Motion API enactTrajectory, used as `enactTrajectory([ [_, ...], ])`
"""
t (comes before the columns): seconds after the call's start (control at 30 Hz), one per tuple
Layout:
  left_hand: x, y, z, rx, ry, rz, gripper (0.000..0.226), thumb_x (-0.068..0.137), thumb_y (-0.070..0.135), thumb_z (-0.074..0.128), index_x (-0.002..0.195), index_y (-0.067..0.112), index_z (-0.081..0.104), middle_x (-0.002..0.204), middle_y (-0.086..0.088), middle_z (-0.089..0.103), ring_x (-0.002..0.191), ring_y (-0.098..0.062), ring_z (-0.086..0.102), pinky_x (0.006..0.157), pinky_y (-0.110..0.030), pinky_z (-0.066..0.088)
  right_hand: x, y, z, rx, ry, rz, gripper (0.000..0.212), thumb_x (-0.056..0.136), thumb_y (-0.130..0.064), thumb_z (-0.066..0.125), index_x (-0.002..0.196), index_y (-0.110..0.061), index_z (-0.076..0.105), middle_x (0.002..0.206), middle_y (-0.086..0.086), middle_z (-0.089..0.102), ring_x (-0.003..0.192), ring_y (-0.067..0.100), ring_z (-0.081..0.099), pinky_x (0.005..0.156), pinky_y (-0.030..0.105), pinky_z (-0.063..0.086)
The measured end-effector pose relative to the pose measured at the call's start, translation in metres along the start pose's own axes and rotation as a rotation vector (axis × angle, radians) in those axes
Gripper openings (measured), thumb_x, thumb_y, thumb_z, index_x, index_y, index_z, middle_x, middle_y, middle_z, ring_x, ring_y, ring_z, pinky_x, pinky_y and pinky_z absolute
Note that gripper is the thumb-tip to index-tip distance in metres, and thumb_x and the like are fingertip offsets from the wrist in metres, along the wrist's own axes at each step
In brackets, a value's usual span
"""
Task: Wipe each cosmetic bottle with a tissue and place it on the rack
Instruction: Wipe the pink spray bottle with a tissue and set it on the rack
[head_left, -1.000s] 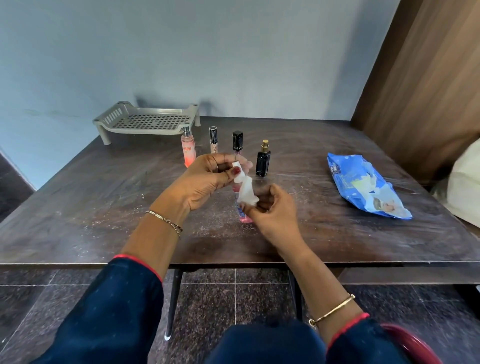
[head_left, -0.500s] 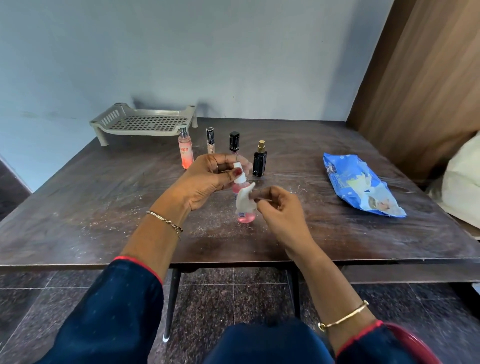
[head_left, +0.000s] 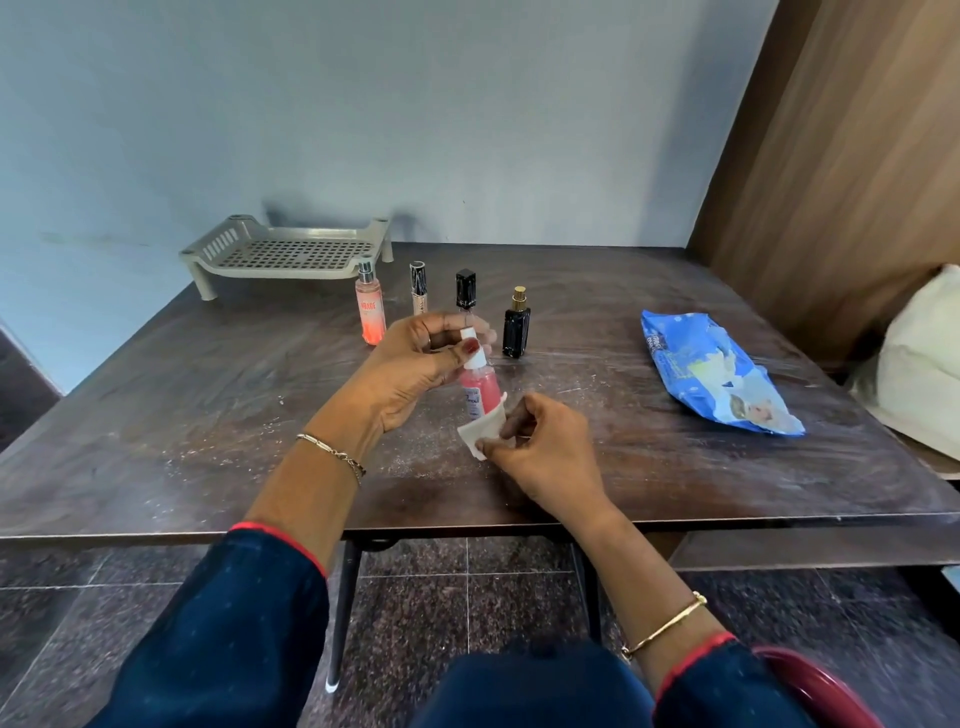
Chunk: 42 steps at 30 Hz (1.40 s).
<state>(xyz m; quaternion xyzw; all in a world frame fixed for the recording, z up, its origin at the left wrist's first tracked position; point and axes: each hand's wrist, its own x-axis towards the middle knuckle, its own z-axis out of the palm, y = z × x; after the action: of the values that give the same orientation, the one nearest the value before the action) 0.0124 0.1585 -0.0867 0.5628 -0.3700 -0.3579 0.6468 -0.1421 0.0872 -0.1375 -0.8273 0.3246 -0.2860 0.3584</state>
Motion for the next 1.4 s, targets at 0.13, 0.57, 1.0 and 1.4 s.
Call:
enactTrajectory([
  [0.13,-0.009,-0.007,0.004,0.057,0.020,-0.002,0.053,0.073,0.011,0.074,0.122,0.025,0.060,0.119,-0.011,0.065,0.110,-0.023,0.062,0.095,-0.040,0.051,0.000,0.001,-0.002,0.002,-0.008,-0.007,0.031,0.062,-0.016,0.083,0.067,-0.019,0.053,0.072,-0.012,0.061,0.069,-0.002,0.058,0.051,0.008,0.040],
  [0.57,-0.023,-0.040,0.024,0.291,0.073,0.037,0.045,0.062,0.023,0.086,0.101,0.007,0.071,0.096,-0.003,0.075,0.095,-0.021,0.070,0.095,-0.044,0.052,0.002,0.013,-0.014,0.144,-0.055,0.001,0.027,0.066,-0.002,0.081,0.070,-0.018,0.060,0.072,-0.007,0.066,0.067,0.006,0.063,0.065,0.018,0.052],
  [1.0,-0.032,-0.047,0.029,0.185,0.106,0.048,0.033,0.069,0.001,0.080,0.100,0.004,0.071,0.094,-0.006,0.075,0.086,-0.013,0.070,0.081,-0.021,0.054,0.028,-0.047,-0.046,-0.135,-0.154,-0.440,0.022,0.085,-0.003,0.062,0.097,-0.021,0.070,0.098,-0.004,0.069,0.083,0.008,0.061,0.071,0.019,0.050],
  [1.4,-0.035,-0.047,0.029,0.270,0.084,0.072,0.023,0.074,-0.003,0.074,0.088,0.016,0.071,0.084,0.000,0.075,0.079,-0.010,0.067,0.078,-0.024,0.053,0.022,-0.096,-0.041,-0.984,-0.239,-0.598,0.020,0.089,-0.004,0.052,0.102,-0.013,0.065,0.102,0.006,0.065,0.099,0.024,0.061,0.075,0.032,0.045],
])
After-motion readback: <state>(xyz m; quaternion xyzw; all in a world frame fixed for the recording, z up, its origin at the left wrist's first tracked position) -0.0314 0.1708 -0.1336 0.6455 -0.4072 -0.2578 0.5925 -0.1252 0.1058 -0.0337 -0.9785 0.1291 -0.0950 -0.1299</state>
